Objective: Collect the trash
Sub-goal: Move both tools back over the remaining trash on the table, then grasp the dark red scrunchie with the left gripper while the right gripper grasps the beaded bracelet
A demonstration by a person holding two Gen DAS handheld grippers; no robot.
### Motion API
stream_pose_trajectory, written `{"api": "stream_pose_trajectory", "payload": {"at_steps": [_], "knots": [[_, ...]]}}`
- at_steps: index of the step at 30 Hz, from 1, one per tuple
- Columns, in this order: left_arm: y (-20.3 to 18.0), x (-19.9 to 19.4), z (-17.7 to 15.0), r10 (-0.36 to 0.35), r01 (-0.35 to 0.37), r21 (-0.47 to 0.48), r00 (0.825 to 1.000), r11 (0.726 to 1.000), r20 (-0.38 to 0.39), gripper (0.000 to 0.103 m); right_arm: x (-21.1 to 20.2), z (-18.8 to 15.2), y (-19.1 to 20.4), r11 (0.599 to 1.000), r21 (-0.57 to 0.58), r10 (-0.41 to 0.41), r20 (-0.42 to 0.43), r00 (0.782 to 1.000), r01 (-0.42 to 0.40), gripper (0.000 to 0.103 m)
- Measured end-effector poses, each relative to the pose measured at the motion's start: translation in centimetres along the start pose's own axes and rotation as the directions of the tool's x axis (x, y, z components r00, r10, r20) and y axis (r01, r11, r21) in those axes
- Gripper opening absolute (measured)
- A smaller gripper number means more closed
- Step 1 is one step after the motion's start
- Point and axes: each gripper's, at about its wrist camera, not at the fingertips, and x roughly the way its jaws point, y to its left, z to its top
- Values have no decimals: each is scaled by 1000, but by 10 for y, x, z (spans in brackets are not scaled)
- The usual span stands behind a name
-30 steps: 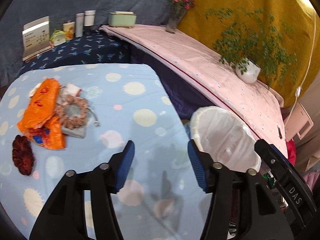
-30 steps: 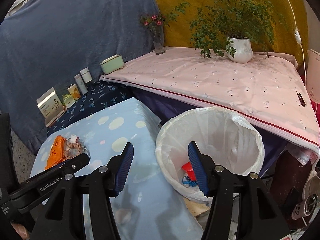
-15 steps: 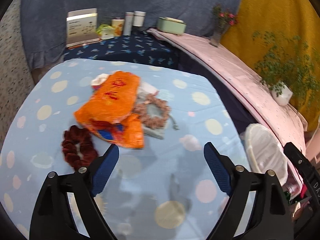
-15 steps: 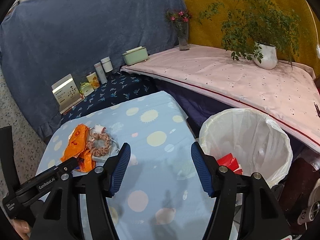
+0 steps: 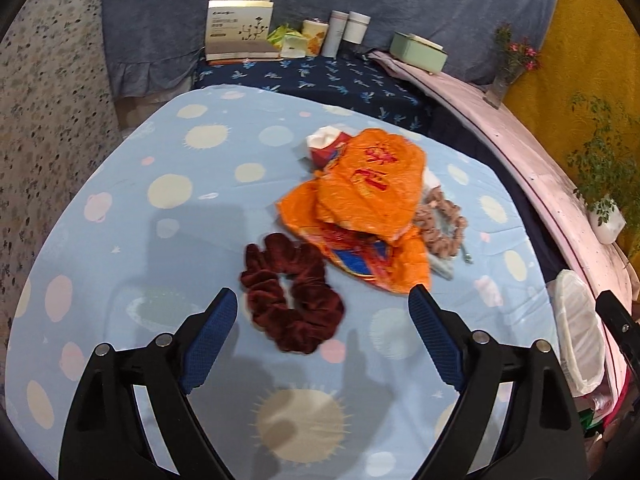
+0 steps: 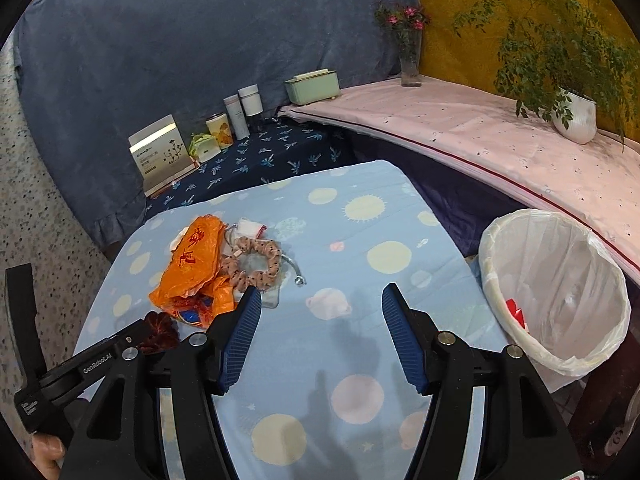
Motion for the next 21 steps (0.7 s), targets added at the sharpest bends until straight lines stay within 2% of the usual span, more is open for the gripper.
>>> {"api": "stream_pose_trajectory", "payload": {"at_steps": [2,10,19,21], "knots": [[8,5,-1,8,-9,-10,1000,1000,-12,87,6,-2,9,1000,-6,10,-9,1000,-11,61],[35,27,-5,36,-38,-33,998,999,-56,88,28,-9,41,999,-35,32,-47,998,-33,61],[43,46,-8,22,-26,-47,996,999,-88,88,51,-15,60,998,-59,32,-85,996,-38,61],[42,50,-8,7,-11,-39,995,999,-95,85,56,-16,62,997,-62,32,-91,995,-37,61]]}}
